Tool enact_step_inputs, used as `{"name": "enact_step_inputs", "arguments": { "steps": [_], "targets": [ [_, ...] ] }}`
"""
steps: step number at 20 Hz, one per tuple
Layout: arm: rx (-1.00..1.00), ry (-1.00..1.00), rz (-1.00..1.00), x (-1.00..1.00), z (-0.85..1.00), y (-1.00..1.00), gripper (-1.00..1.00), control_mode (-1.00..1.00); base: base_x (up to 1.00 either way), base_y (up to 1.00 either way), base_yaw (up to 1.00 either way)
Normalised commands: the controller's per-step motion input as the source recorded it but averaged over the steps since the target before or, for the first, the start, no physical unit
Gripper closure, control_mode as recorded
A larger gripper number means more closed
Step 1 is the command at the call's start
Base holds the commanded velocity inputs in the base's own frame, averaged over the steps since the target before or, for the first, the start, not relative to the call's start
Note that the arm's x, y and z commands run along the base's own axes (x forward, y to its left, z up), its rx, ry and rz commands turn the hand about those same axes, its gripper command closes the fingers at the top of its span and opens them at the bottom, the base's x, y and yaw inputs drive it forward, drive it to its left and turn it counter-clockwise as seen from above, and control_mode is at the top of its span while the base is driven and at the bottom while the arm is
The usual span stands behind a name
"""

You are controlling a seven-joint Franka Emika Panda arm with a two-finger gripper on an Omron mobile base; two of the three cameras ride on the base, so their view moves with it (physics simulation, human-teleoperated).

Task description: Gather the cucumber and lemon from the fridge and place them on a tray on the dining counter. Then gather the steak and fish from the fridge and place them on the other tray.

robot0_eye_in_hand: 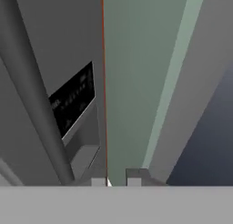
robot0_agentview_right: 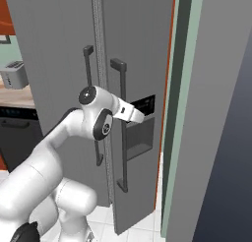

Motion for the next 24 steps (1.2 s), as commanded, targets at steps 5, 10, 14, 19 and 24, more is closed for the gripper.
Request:
{"name": "enact_step_inputs", "arguments": {
  "steps": [5, 10, 14, 19, 24],
  "targets": [
    [-0.01, 0.03, -0.01, -0.10, -0.10, -0.01, -1.00, -1.00, 0.00, 0.00, 0.00],
    [-0.10, 0.00, 0.14, -0.09, 0.07, 0.83, -1.00, -1.00, 0.00, 0.00, 0.00],
    [-0.12, 0.00, 0.25, 0.02, 0.10, 1.00, -1.00, -1.00, 0.00, 0.00, 0.00],
    [-0.13, 0.00, 0.23, 0.15, 0.16, 1.00, -1.00, -1.00, 0.00, 0.00, 0.00],
    [-0.14, 0.01, 0.23, 0.50, 0.24, 0.78, -1.00, -1.00, 0.00, 0.00, 0.00]
  ]
}}
